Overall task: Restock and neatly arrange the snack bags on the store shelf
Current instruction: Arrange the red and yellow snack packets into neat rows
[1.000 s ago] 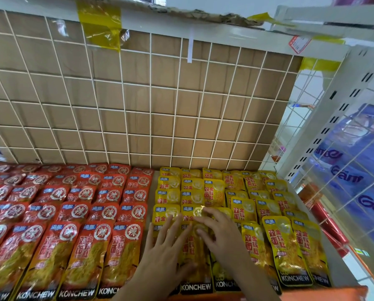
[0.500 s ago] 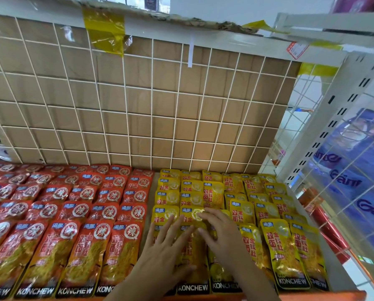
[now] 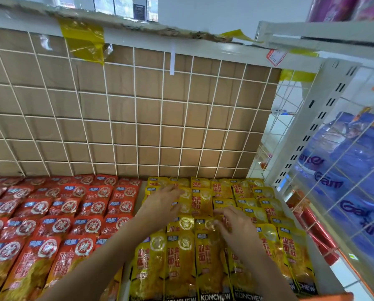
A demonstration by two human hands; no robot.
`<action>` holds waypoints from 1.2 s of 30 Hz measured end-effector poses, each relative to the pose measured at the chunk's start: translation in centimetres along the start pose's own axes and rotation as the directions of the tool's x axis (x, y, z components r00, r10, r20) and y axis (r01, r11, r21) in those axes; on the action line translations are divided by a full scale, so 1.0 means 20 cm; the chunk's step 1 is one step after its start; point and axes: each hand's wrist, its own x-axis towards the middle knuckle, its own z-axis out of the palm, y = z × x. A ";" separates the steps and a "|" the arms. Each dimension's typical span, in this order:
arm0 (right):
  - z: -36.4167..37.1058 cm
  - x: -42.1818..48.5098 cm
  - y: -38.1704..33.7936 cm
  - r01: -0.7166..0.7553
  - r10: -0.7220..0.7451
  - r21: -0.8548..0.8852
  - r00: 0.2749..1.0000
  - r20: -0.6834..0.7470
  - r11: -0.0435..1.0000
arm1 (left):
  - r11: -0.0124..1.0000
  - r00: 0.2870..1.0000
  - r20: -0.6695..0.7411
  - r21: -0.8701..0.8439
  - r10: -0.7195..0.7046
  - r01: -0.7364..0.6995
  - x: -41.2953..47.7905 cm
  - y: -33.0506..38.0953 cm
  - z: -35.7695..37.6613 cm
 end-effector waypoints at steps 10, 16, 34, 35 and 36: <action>-0.01 0.11 -0.01 0.031 -0.029 -0.049 0.998 0.048 0.998 | 0.984 0.970 0.242 0.171 0.006 -0.049 0.19 0.05 0.14; 0.02 0.14 0.00 0.019 -0.015 -0.053 0.997 0.073 0.998 | 0.988 0.980 0.200 0.152 -0.005 -0.026 0.18 0.02 0.17; 0.01 0.17 -0.01 0.049 -0.013 -0.182 0.982 0.189 0.982 | 0.999 0.985 0.167 0.002 0.035 -0.036 0.49 -0.03 0.11; 0.00 0.17 -0.01 0.050 -0.015 -0.180 0.982 0.187 0.982 | 0.999 0.986 0.159 -0.020 0.041 -0.038 0.51 -0.03 0.12; 0.00 0.17 -0.02 0.051 -0.017 -0.177 0.982 0.186 0.983 | 0.998 0.986 0.159 -0.040 0.052 -0.046 0.52 -0.04 0.13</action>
